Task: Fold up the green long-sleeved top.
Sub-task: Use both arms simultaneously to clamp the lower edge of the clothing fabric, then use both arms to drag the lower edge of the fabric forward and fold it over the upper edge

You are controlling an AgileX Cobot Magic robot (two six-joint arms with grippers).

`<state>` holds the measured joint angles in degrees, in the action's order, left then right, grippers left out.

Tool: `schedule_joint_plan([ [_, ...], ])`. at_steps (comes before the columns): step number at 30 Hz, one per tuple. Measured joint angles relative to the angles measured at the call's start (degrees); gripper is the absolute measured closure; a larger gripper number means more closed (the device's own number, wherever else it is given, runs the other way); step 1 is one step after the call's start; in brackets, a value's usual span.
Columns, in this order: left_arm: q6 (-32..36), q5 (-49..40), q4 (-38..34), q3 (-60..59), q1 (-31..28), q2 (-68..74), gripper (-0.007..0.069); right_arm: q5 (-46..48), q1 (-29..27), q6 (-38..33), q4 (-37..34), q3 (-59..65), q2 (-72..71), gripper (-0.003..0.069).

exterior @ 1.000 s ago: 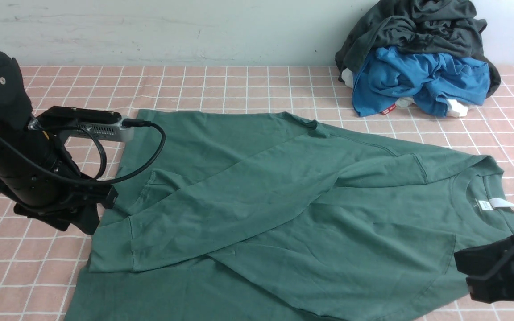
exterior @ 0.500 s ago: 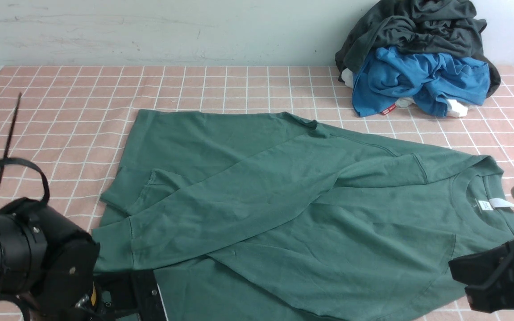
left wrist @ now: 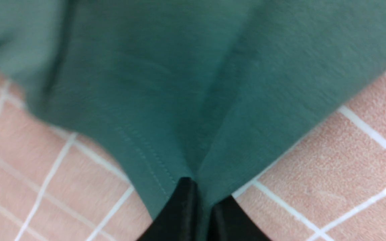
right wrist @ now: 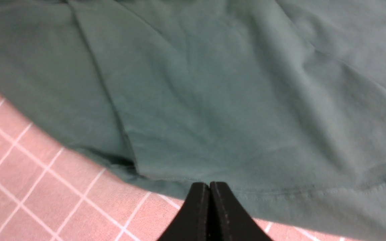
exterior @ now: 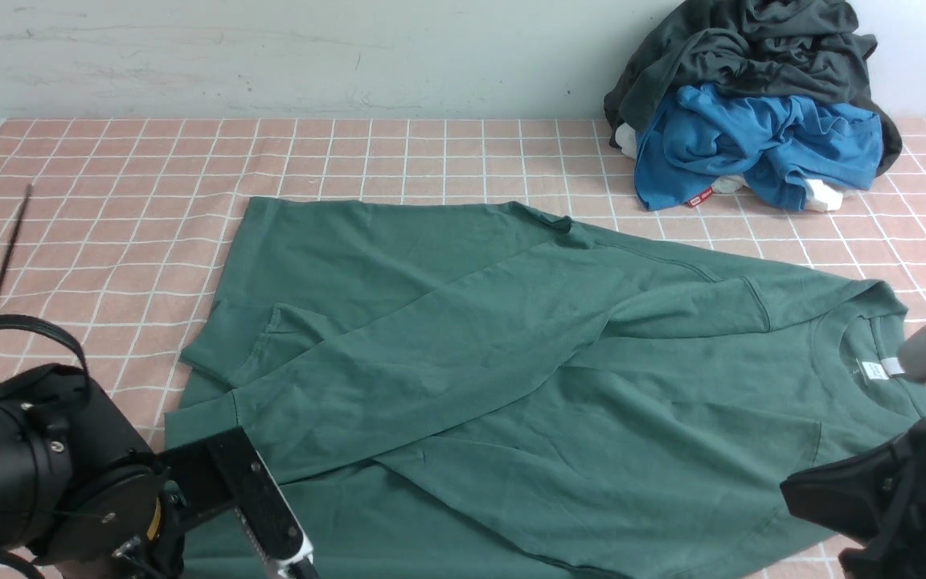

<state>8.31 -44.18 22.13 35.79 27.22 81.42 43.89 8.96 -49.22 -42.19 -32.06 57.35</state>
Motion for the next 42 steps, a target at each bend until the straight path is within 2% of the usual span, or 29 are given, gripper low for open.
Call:
schedule_joint_plan([
  [3,-3.1,-2.1,-0.1,0.8,0.1,-3.9,0.0618,-0.2,1.1,-6.4,0.6,-0.4,0.5,0.0655],
  [6,-3.8,-2.3,-0.9,0.9,0.1,-7.5,0.0618,-1.2,2.8,-9.8,6.8,-0.6,4.0,0.0591],
  [10,-3.8,-1.5,-2.4,0.9,0.1,-8.9,0.0618,-2.8,5.6,-10.5,17.6,-0.9,12.2,0.0437],
  [12,-3.8,-0.9,-3.7,0.9,0.1,-9.0,0.0618,-5.3,7.7,-10.8,25.3,-0.9,18.0,0.0325],
  [14,-3.3,-0.9,-5.0,0.9,0.1,-9.0,0.0618,-8.7,9.1,-10.8,31.1,-0.9,21.9,0.0258],
  [16,-2.7,-0.8,-5.8,0.9,0.1,-9.1,0.0618,-13.1,9.9,-10.8,36.1,-1.0,25.6,0.0214],
  [18,-2.3,-0.8,-6.4,0.9,0.1,-9.2,0.0618,-16.4,10.2,-10.5,39.4,-1.0,28.1,0.0203],
  [21,-2.1,-0.8,-6.8,0.9,0.1,-9.2,0.0618,-18.5,10.4,-10.2,42.7,-1.7,29.6,0.0213],
  [26,-1.4,-0.7,-7.6,0.9,0.1,-9.2,0.0618,-20.9,10.5,-9.8,46.2,-2.2,31.4,0.035],
  [27,-1.4,-0.7,-7.9,0.9,0.1,-9.3,0.0618,-21.4,10.6,-8.9,46.5,-2.2,31.3,0.044],
  [28,-1.4,-0.8,-8.2,0.9,0.1,-9.4,0.0618,-21.4,10.6,-8.0,46.6,-2.1,31.3,0.0483],
  [29,-1.4,-0.9,-8.3,1.0,0.1,-9.4,0.0618,-21.4,10.6,-7.8,46.6,-2.1,31.3,0.0494],
  [31,-2.2,-2.4,-9.9,2.2,0.1,-10.0,0.0618,-21.1,10.6,-4.4,46.3,-1.9,30.4,0.0607],
  [32,-3.0,-3.6,-10.6,3.1,0.1,-10.5,0.0618,-20.5,10.6,-2.0,46.0,-1.9,29.4,0.0627],
  [37,-7.5,-8.9,-11.9,8.9,0.0,-14.3,0.0618,-11.2,10.6,11.1,45.2,-4.6,21.7,0.0636],
  [42,-10.6,-7.8,-11.0,17.7,-4.6,-12.6,0.0618,-5.8,9.5,15.4,45.9,-12.5,19.1,0.0637],
])
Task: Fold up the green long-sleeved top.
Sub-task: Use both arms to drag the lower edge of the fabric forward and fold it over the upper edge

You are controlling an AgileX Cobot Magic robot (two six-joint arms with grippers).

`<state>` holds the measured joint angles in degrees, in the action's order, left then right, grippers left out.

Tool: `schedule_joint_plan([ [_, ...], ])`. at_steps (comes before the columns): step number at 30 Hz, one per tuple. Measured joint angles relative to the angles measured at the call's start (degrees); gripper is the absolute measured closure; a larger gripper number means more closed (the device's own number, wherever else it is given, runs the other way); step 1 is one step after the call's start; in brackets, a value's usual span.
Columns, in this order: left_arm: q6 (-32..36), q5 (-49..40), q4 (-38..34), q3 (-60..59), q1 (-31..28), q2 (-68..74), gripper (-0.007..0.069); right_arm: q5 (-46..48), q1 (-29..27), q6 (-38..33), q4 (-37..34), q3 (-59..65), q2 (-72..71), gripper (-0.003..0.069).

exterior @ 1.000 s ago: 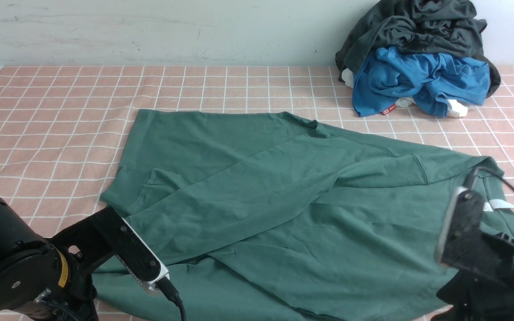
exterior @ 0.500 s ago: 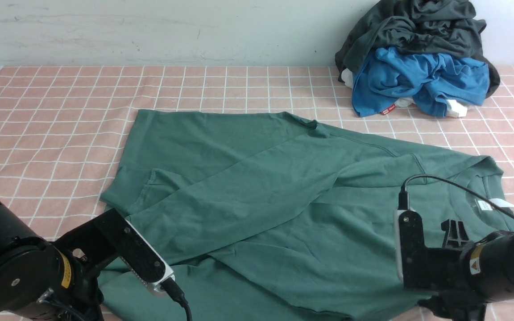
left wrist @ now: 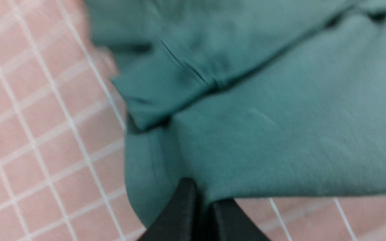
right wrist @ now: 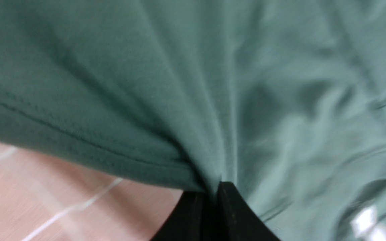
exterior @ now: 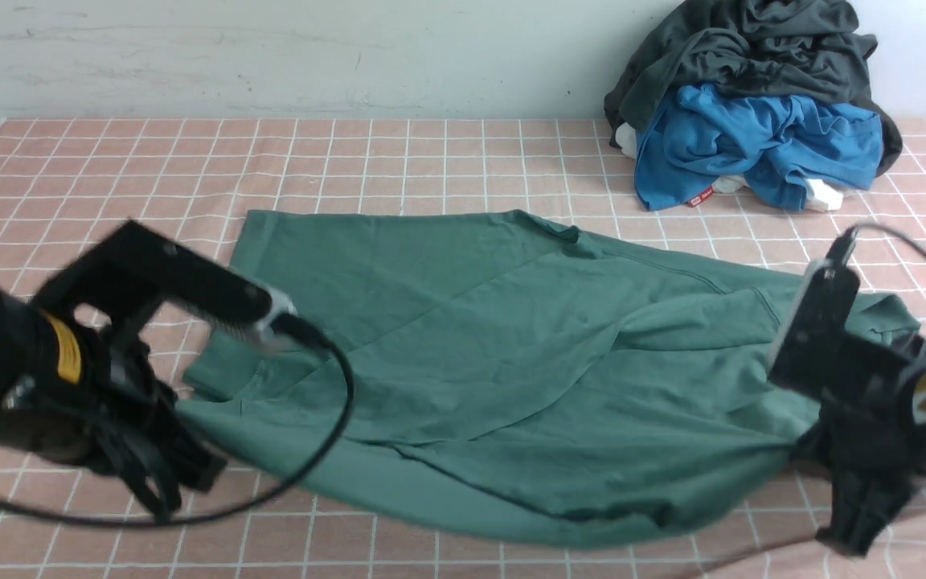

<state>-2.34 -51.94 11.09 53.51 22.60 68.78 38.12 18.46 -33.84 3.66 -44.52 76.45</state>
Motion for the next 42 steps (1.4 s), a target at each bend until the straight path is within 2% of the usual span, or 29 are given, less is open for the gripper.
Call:
schedule_joint_plan([
  [3,-0.4,2.1,0.4,6.8,-4.8,5.1,0.0618,-1.3,-2.0,0.2,0.1,-7.2,2.5,0.0637],
  [8,-0.6,7.7,0.5,23.1,-12.1,20.8,0.0618,-3.3,-5.6,0.2,0.1,-22.5,15.4,0.0637],
  [14,-0.7,8.8,1.4,45.2,-14.7,44.4,0.0618,-1.6,-6.0,0.2,2.4,-42.2,34.4,0.0629],
  [19,-0.8,3.3,1.4,61.1,-15.1,59.3,0.0591,3.0,-6.1,0.6,4.1,-52.7,43.8,0.0559],
  [22,-0.8,-3.1,1.4,75.3,-15.2,69.8,0.0478,6.5,-6.1,4.5,4.1,-57.3,46.3,0.0429],
  [24,-0.8,-8.3,1.0,84.6,-15.2,75.5,0.0361,9.4,-6.3,8.6,4.6,-59.2,45.7,0.0343],
  [26,-0.8,-11.0,0.2,89.7,-15.2,77.9,0.0286,12.5,-6.5,12.3,5.1,-59.9,44.2,0.0302],
  [29,0.1,-14.8,-2.6,96.2,-15.2,78.8,0.019,19.7,-6.6,17.5,5.2,-60.3,42.0,0.0286],
  [33,3.6,-18.2,-8.3,100.2,-15.3,78.0,0.0175,28.1,-6.6,19.5,0.8,-60.4,41.6,0.0343],
  [37,9.9,-18.9,-19.1,99.4,-15.1,77.5,0.0247,32.0,-6.5,17.1,-9.2,-58.3,43.4,0.0544],
  [40,11.1,-19.0,-21.8,96.0,-14.0,77.6,0.0321,32.2,-6.4,15.1,-8.3,-55.8,45.4,0.0645],
  [41,11.2,-19.0,-22.0,95.2,-13.9,77.6,0.0342,32.3,-6.4,15.1,-7.5,-55.6,45.9,0.065],
  [42,11.4,-19.0,-22.2,93.7,-13.3,77.6,0.0374,32.3,-6.5,15.1,-3.7,-55.2,46.9,0.0662],
])
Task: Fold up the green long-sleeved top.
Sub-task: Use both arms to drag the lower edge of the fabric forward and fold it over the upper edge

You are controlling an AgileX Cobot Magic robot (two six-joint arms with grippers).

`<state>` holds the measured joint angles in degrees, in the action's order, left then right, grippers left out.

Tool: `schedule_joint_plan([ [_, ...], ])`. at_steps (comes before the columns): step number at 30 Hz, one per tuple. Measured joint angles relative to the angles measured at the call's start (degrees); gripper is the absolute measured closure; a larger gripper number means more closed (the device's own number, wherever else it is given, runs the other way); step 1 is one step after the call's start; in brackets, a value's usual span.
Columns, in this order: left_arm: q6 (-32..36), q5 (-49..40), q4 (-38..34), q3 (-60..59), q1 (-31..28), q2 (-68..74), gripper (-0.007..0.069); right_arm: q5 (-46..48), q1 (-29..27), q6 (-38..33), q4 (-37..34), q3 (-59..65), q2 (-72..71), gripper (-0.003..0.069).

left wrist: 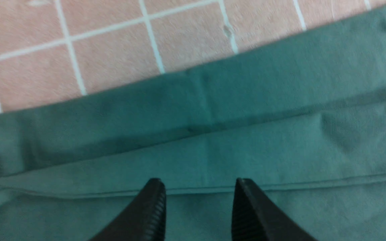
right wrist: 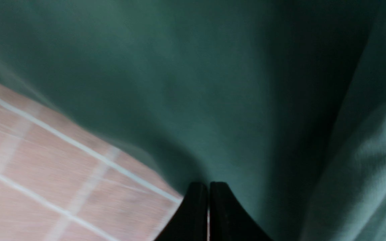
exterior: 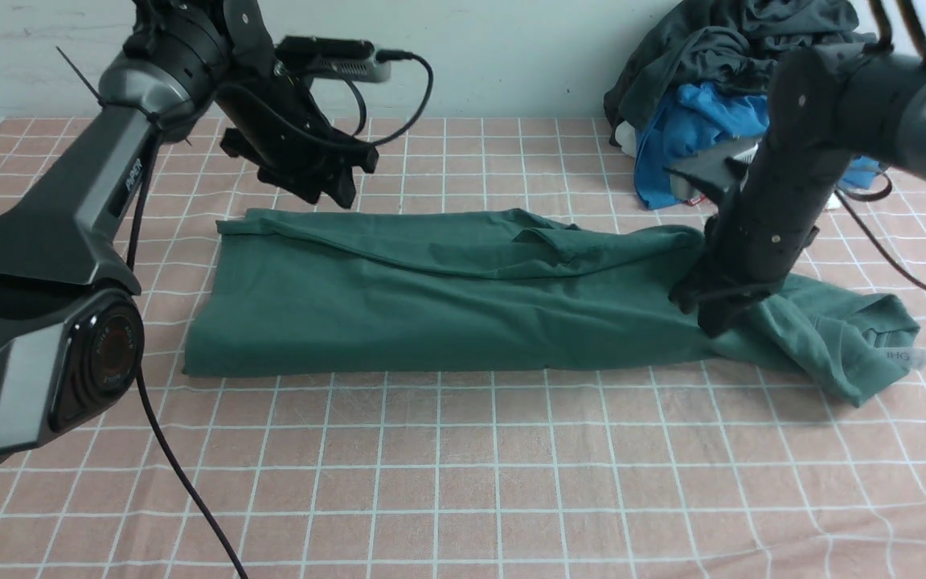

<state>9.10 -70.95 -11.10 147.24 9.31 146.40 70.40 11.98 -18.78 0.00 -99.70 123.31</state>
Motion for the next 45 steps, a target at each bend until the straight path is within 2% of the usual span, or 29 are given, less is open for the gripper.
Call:
schedule_joint_plan([
  [1,0.0,0.0,0.0,0.0,0.0,0.0,0.0384,0.0,-0.1,0.0,1.5,0.0,0.3,0.0663],
  [4,0.4,0.0,-0.7,-2.4,1.0,0.0,0.044,-0.9,-1.5,2.6,13.6,0.0,2.0,0.067],
  [9,0.9,0.0,-1.4,-3.6,1.3,0.0,0.0464,-8.8,-5.8,17.0,33.7,-3.0,2.4,0.0671],
  [12,0.9,0.0,-1.4,-3.7,1.2,0.0,0.0467,-9.7,-6.4,21.6,37.6,-6.2,2.2,0.0671],
  [15,0.9,0.0,-1.4,-3.8,0.4,0.0,0.0468,-9.3,-5.4,19.3,29.6,-8.6,0.8,0.0671],
  [18,0.9,0.0,-1.3,-3.8,-0.2,0.0,0.0468,-9.3,-3.2,8.2,13.2,-9.2,-0.4,0.0671],
  [19,0.9,0.0,-1.3,-3.8,-0.4,0.0,0.0468,-9.4,-2.3,1.9,5.4,-9.2,-0.4,0.0671],
  [23,0.9,0.0,-1.4,-3.8,-0.6,0.0,0.0468,-11.4,1.3,-13.2,-11.7,-9.2,3.1,0.0671],
  [25,0.9,0.0,-1.8,-3.8,-0.6,0.0,0.0468,-14.6,2.9,-17.2,-14.9,-9.2,6.4,0.0671],
  [28,0.9,0.0,-3.0,-3.8,-0.6,-0.2,0.0468,-22.3,4.1,-19.8,-15.7,-9.2,11.1,0.0671],
  [30,0.9,-0.1,-3.8,-3.9,-0.6,-1.0,0.0468,-31.9,4.4,-19.9,-16.7,-9.5,12.4,0.0671],
  [31,0.9,-0.1,-3.8,-3.9,-0.6,-1.1,0.0468,-33.0,4.4,-19.7,-16.7,-9.5,12.6,0.0671],
  [32,0.9,-0.1,-4.0,-3.9,-0.6,-2.4,0.0468,-42.6,4.4,-17.9,-18.2,-9.4,14.1,0.0671],
  [35,1.4,-0.1,-3.6,-3.9,-0.6,-5.7,0.0468,-53.8,3.9,-12.2,-21.2,-9.4,15.7,0.0663],
  [38,1.7,-0.1,-1.8,-4.0,-0.6,-10.2,0.0468,-55.3,2.1,-8.9,-22.1,-12.0,15.8,0.0628],
  [42,2.0,0.0,2.3,-9.8,-0.6,-20.3,0.0468,-36.9,-2.7,-3.6,-21.8,-20.3,14.6,0.0508],
  [43,2.5,0.0,3.1,-13.1,-0.6,-23.5,0.0468,-29.3,-4.1,-2.2,-21.0,-22.5,13.7,0.0472],
  [44,2.6,0.0,3.4,-14.6,-0.6,-24.8,0.0468,-26.8,-4.3,-1.6,-20.6,-22.8,13.6,0.0466],
  [45,3.2,0.0,4.7,-21.5,-0.6,-30.5,0.0468,-18.3,-5.7,1.0,-18.8,-25.2,12.2,0.0433],
])
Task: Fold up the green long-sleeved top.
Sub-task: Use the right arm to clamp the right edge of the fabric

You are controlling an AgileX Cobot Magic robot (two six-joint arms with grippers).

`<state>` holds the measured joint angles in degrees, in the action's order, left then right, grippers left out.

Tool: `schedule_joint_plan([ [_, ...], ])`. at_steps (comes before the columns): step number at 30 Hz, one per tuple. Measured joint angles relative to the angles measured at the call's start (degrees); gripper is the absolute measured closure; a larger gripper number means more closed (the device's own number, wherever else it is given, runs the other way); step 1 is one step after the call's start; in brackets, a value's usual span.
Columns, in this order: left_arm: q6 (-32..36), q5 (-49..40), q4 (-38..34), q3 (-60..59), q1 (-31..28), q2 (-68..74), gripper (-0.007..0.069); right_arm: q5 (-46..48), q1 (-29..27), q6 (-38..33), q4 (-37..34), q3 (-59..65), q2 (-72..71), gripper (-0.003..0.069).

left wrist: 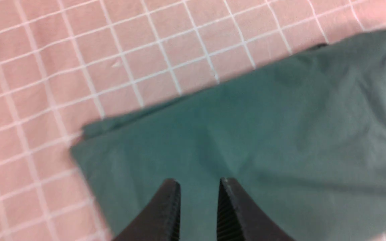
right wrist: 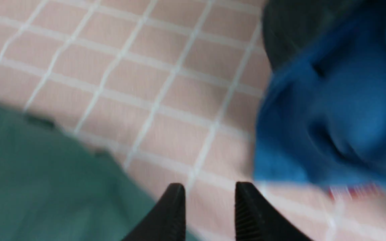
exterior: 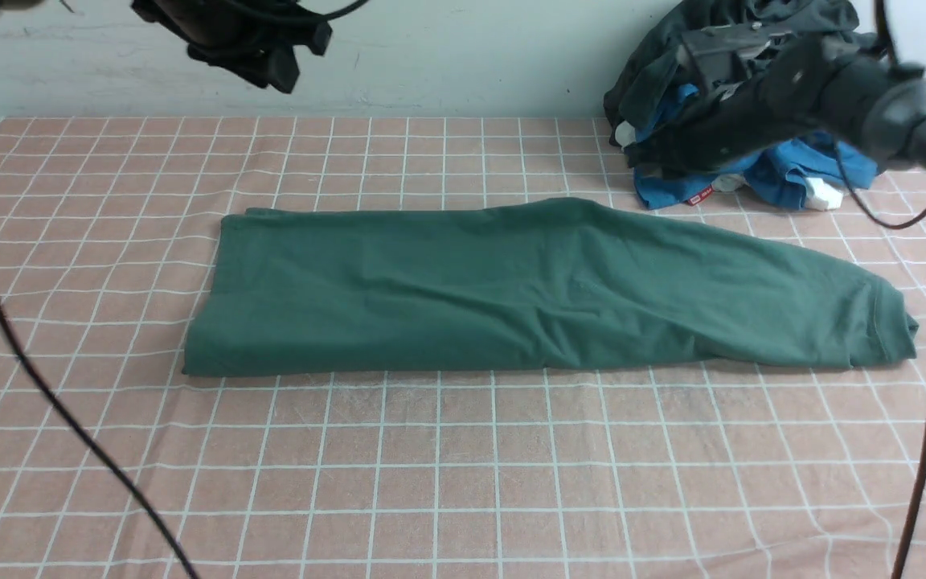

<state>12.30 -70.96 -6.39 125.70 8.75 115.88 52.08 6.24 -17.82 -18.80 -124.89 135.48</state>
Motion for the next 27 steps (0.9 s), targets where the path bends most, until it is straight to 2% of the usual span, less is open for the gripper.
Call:
schedule_joint_plan([
  [2,0.2,0.0,1.5,-9.1,0.0,-7.4,0.0468,10.6,-1.9,3.8,3.3,-1.4,-2.5,0.04],
  [4,0.1,0.1,2.8,-20.4,0.0,-15.4,0.0468,16.3,-3.4,6.3,6.7,-1.4,-4.0,0.0379],
  [7,-0.3,3.3,3.3,-33.2,0.0,-23.8,0.0468,17.7,-5.0,8.3,9.8,1.6,-5.6,0.0356],
  [10,-1.8,12.9,3.6,-51.6,0.0,-40.5,0.0468,18.6,-7.2,12.1,14.6,8.7,-6.5,0.0313],
  [12,-2.3,16.9,3.6,-58.4,0.0,-45.5,0.0473,18.7,-8.0,13.0,16.1,10.8,-6.5,0.03],
  [13,-2.4,19.6,3.7,-64.4,0.0,-50.8,0.0497,18.7,-8.7,13.9,17.5,12.7,-6.5,0.0277],
  [14,-2.4,20.2,3.7,-66.7,0.0,-52.7,0.0508,18.8,-9.0,14.1,18.0,13.3,-6.5,0.0267],
  [17,-2.4,21.5,3.8,-76.9,0.0,-60.8,0.0608,18.9,-10.0,14.5,19.6,14.2,-6.5,0.0211],
  [23,-2.4,21.8,3.9,-84.0,0.0,-65.2,0.0628,18.5,-12.1,14.5,19.5,14.8,-6.6,0.0155],
  [27,-2.4,25.9,4.0,-88.2,0.0,-65.5,0.0628,18.3,-17.2,15.5,18.8,18.8,-6.8,0.0146],
])
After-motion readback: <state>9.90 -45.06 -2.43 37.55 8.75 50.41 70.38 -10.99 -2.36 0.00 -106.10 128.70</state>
